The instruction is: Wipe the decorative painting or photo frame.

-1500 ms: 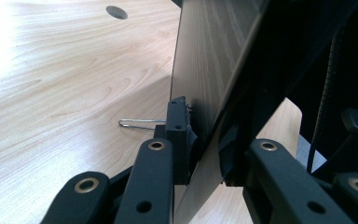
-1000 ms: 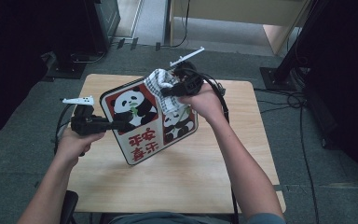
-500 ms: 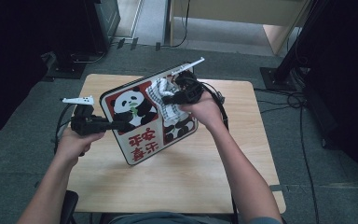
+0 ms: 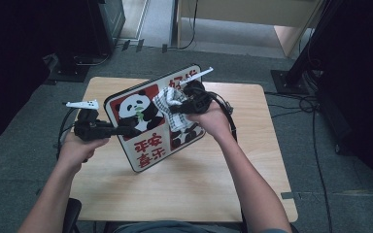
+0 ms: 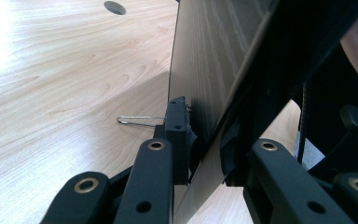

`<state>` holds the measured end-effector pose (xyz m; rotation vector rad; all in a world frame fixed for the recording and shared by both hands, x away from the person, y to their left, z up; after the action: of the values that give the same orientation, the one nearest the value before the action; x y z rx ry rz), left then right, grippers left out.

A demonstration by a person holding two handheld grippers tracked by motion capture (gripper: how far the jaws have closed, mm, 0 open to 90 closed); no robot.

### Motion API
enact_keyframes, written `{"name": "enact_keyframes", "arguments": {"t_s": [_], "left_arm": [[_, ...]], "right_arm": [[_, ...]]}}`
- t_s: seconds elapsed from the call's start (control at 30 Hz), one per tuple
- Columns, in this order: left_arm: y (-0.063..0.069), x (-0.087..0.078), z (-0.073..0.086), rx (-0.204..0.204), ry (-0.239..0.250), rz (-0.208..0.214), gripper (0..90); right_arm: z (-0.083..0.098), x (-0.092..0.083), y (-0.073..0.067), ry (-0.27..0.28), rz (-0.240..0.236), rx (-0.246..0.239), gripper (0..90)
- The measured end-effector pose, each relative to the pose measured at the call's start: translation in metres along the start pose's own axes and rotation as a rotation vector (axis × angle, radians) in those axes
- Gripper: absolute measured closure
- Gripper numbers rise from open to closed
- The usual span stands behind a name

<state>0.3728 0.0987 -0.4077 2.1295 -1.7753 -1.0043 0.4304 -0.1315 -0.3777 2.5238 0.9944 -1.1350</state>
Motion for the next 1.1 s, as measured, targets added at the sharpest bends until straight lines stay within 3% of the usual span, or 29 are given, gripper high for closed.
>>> {"name": "enact_keyframes", "arguments": {"t_s": [1.1], "left_arm": [[-0.001,0.0,0.0,-0.012,0.009,0.011,77.0]], "right_arm": [[0.043,0.024,0.003,-0.035,-0.019,0.053,81.9]]}}
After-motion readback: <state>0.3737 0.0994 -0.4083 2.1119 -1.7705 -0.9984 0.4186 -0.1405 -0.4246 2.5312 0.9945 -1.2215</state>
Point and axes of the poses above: each handheld gripper's, and its own axes: x roughly forward along the jaws, z roughly out of its underside, y roughly to its right, the point moved 7 cm from there along x, roughly forward along the jaws, and after that the axes turned 13 degrees about z, right-handed, at the moved point
